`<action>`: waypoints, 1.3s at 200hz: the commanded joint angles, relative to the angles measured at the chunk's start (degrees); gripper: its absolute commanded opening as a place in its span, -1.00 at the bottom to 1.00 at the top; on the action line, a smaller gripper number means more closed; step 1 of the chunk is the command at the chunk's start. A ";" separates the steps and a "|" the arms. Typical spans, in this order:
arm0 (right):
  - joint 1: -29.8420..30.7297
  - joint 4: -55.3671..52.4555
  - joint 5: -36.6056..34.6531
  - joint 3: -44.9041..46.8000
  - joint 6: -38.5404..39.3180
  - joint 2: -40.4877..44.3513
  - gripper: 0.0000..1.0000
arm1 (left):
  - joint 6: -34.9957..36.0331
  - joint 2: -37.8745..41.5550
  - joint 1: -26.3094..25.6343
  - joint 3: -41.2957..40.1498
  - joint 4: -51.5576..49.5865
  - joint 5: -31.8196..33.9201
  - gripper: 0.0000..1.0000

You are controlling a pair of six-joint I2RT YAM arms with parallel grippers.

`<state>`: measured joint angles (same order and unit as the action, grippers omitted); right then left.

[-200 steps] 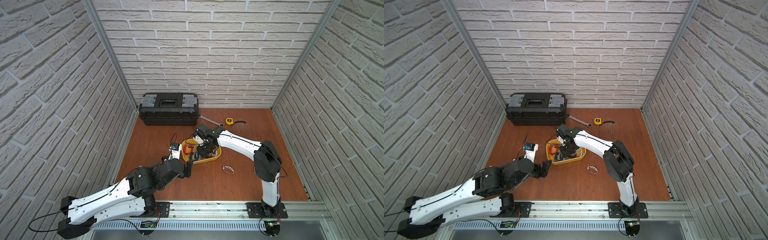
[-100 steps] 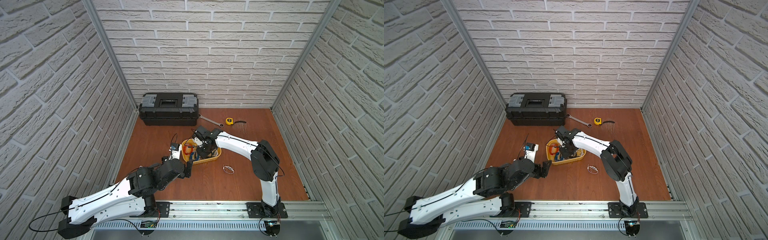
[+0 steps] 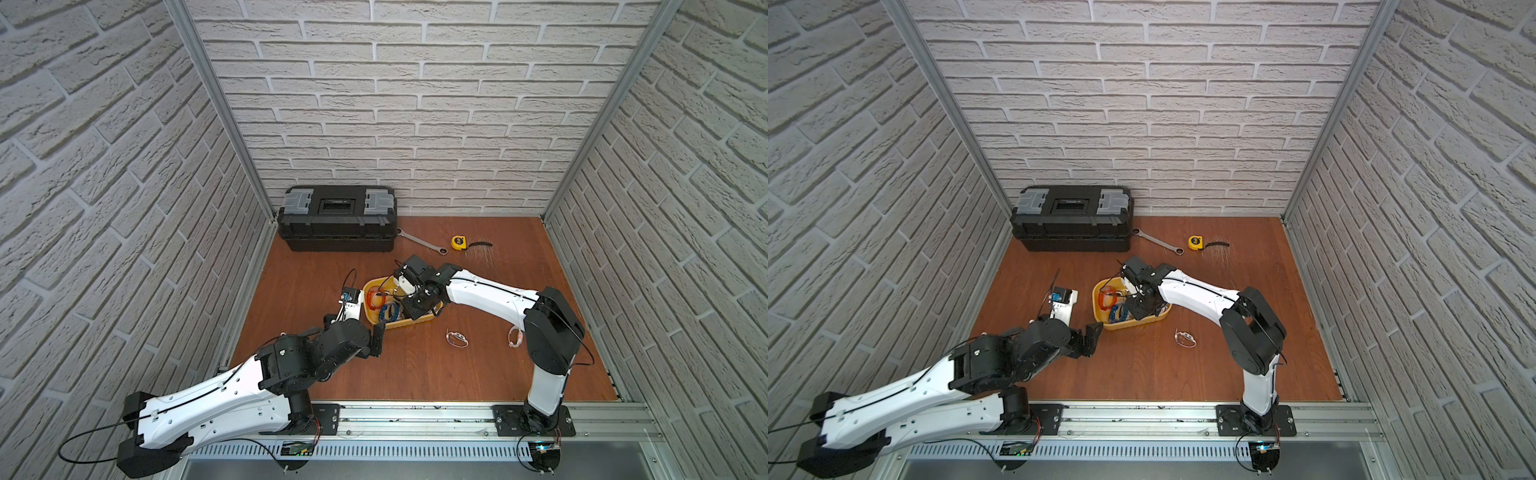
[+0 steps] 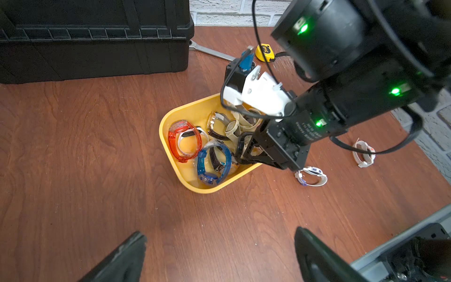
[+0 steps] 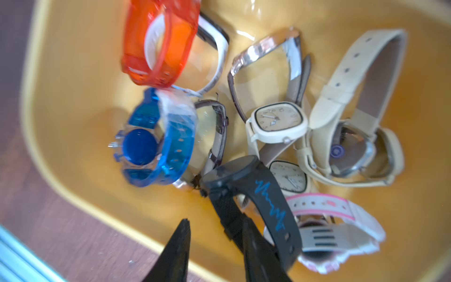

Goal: Put the watch into the storage box
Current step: Place the watch in the storage box.

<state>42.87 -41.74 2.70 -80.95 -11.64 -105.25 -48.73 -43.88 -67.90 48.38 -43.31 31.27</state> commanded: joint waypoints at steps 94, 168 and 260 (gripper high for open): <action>-7.87 4.65 11.79 4.42 -3.58 4.97 -0.71 | -0.44 -1.14 0.07 -1.27 2.43 -0.86 0.96; -12.35 8.16 15.00 5.81 -4.07 -0.97 -0.81 | -0.92 -0.80 0.13 -1.86 2.14 -0.68 0.96; -12.68 5.13 16.46 3.49 -2.76 -3.46 -0.84 | -0.77 -1.64 0.44 -2.07 3.03 -0.86 0.96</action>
<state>30.48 -35.81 19.27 -76.64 -15.05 -106.08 -49.25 -45.34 -67.79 47.03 -42.09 30.52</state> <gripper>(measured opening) 0.079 0.983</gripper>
